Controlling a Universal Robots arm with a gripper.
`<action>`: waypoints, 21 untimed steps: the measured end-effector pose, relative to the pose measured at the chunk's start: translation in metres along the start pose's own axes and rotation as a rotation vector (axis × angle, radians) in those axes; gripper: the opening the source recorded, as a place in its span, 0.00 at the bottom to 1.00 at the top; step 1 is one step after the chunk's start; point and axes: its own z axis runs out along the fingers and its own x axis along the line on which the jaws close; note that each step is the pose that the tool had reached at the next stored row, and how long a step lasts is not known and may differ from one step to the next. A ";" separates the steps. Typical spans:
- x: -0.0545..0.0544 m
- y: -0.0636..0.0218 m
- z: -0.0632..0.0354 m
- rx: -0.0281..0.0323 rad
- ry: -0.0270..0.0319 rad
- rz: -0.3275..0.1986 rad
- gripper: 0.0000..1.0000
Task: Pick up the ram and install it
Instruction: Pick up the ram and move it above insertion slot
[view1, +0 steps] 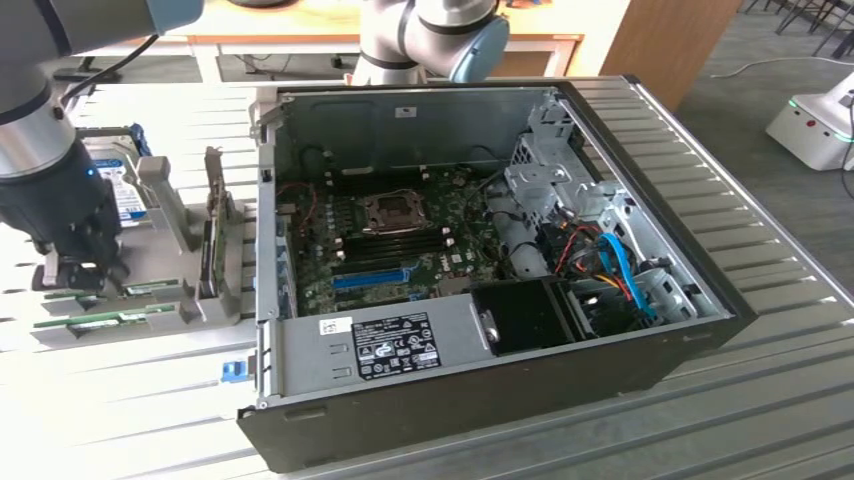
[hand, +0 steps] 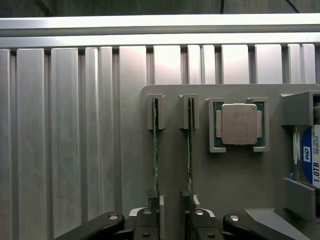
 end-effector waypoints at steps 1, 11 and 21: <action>0.001 -0.0001 0.0000 0.0000 0.0000 0.000 0.29; 0.008 -0.0003 -0.0001 -0.0001 0.0001 0.000 0.29; 0.008 -0.0006 0.0094 -0.0001 0.0000 0.000 0.29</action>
